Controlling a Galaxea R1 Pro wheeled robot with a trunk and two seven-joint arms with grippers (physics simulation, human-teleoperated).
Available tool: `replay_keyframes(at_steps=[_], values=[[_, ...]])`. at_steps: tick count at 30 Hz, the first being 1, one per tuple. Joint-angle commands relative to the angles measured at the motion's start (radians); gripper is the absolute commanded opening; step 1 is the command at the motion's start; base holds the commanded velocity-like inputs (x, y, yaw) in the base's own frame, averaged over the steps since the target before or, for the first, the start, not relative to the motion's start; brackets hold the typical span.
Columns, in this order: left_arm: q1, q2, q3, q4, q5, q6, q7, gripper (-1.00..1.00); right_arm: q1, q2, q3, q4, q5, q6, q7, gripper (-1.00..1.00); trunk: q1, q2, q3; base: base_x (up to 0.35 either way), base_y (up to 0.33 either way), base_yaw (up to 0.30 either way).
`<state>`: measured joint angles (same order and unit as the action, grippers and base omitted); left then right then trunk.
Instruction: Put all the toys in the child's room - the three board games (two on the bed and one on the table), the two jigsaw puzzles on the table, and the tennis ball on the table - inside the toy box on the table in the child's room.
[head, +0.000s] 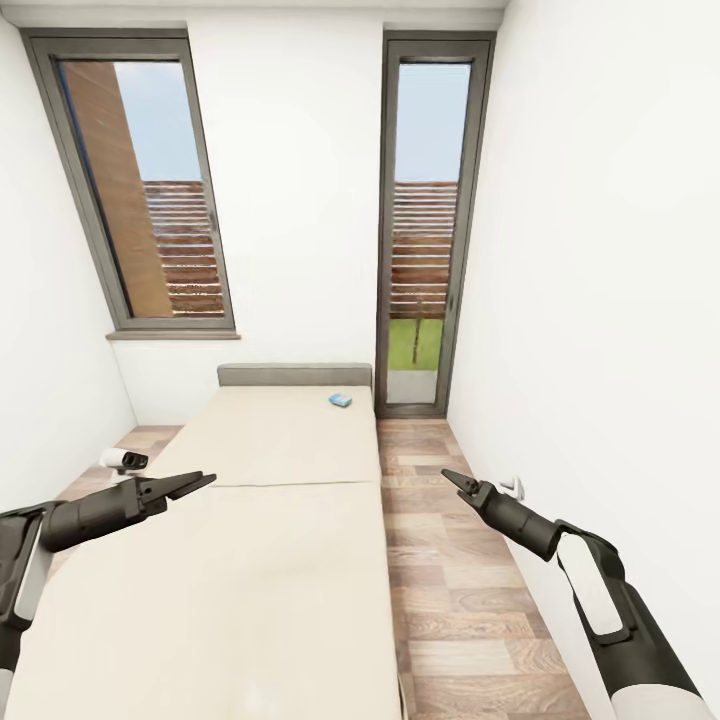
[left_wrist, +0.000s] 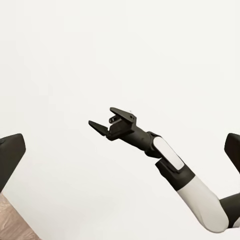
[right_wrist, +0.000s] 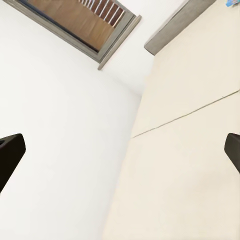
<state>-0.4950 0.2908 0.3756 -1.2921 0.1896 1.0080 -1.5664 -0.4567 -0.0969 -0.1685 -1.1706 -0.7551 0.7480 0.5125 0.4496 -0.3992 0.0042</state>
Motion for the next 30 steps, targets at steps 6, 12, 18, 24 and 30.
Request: replay_keyframes(at_steps=[6,12,18,24,30], values=[[0.0,-0.001,0.0,0.0,-0.001,0.011,-0.003,1.0,0.0,0.0,-0.002,0.0,-0.002,0.007,0.001,1.0,0.0,-0.001,0.0,0.006,-0.006,0.0],[0.0,0.0,0.0,0.0,-0.001,0.01,-0.003,1.0,0.0,0.0,-0.002,-0.001,-0.001,0.007,0.001,1.0,0.0,-0.001,0.0,-0.1,-0.009,0.0],[0.0,-0.001,-0.001,0.0,-0.001,0.009,-0.003,1.0,0.0,0.0,0.0,0.0,0.0,0.002,-0.003,1.0,0.0,-0.001,0.0,-0.025,-0.011,0.058],[0.0,-0.001,0.0,0.002,-0.001,0.009,0.0,1.0,0.0,0.0,0.003,0.015,0.046,-0.005,-0.01,1.0,0.0,-0.001,0.0,-0.002,-0.001,0.164],[0.0,-0.001,-0.002,0.003,-0.002,0.009,0.092,1.0,0.001,0.015,0.006,0.019,0.25,-0.003,-0.078,1.0,0.0,-0.001,0.0,0.0,0.0,0.03]])
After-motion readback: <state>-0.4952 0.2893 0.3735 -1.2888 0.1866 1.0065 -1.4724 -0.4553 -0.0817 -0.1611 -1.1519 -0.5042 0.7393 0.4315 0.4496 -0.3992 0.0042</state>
